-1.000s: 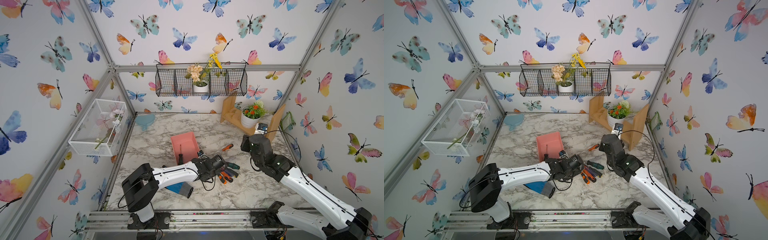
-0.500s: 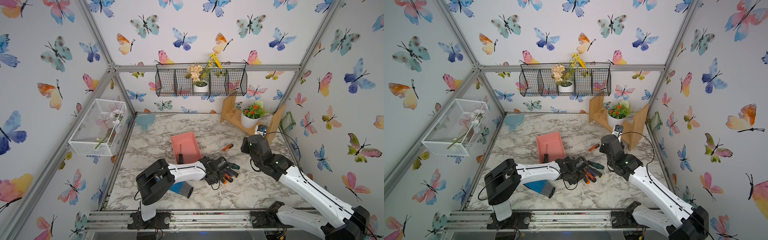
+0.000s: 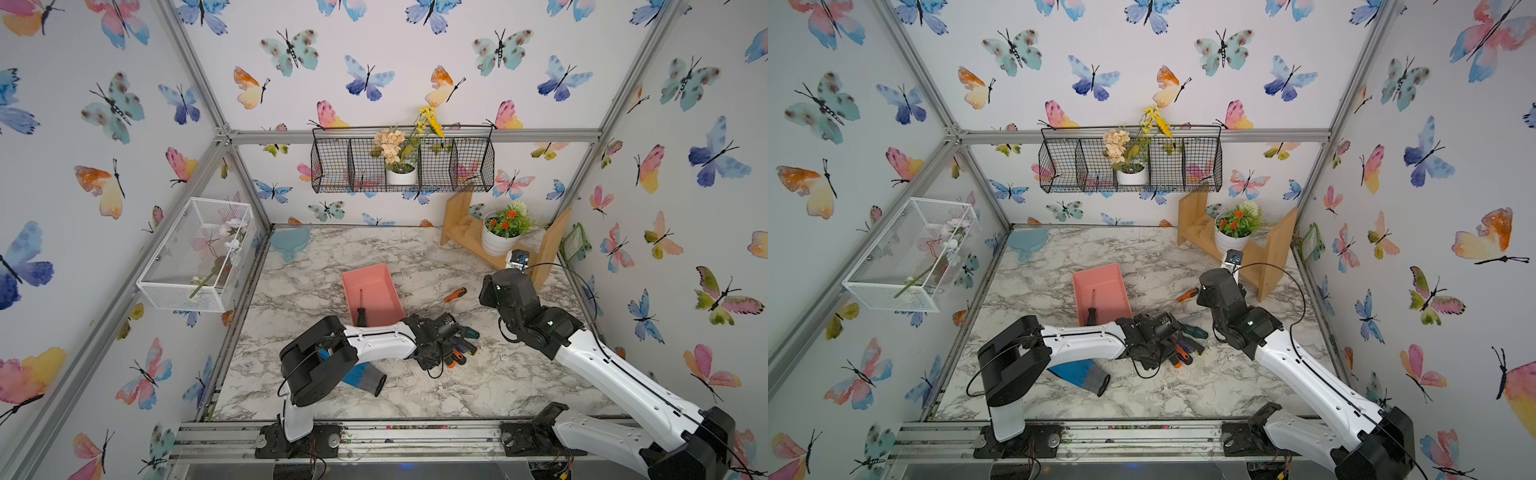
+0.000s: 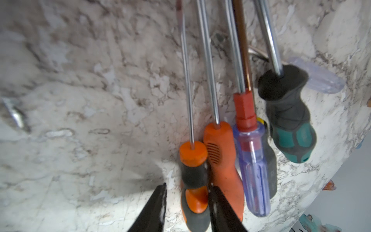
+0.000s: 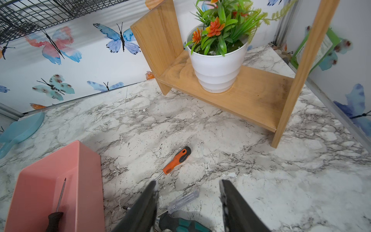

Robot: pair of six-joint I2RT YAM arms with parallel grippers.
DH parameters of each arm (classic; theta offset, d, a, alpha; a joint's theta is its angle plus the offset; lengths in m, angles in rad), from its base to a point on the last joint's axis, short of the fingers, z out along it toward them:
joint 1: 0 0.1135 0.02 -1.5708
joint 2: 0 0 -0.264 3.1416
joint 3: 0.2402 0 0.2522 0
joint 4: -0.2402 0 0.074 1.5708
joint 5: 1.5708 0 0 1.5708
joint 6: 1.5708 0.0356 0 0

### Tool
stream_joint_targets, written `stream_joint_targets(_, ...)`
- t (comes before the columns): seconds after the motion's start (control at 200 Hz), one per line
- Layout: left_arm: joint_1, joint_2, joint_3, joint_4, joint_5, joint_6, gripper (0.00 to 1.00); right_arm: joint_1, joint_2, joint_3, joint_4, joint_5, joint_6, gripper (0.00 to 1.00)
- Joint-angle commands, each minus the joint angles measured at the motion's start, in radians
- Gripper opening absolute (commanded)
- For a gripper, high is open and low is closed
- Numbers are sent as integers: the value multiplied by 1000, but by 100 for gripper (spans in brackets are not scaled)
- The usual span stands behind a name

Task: Put the screwdriver on the desktop into the storage box
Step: Pick up the screwdriver from the center of the board.

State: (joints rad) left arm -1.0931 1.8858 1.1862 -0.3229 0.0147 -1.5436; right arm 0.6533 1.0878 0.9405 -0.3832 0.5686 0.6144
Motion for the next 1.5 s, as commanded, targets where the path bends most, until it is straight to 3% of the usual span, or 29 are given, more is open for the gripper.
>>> stream_joint_targets(0.0, 3, 39, 21, -15, 47, -11, 39, -7, 11, 37, -25, -6, -20, 53)
stream_joint_targets(0.521, 13, 93, 73, -82, 65, -25, 21, -7, 31, 42, -31, -10, -30, 54)
stream_joint_targets(1.106, -47, -111, 84, -243, -185, -36, 17, -7, 53, 32, 0, -53, 8, 54)
stream_joint_targets(1.331, -17, -204, 166, -409, -414, 97, 18, -7, 36, 37, -8, -32, 6, 54)
stream_joint_targets(1.406, 37, -248, 167, -434, -475, 197, 20, -7, 37, 46, -14, -25, 1, 54)
stream_joint_targets(1.497, 147, -290, 157, -451, -448, 340, 20, -7, 35, 49, -16, -24, 2, 54)
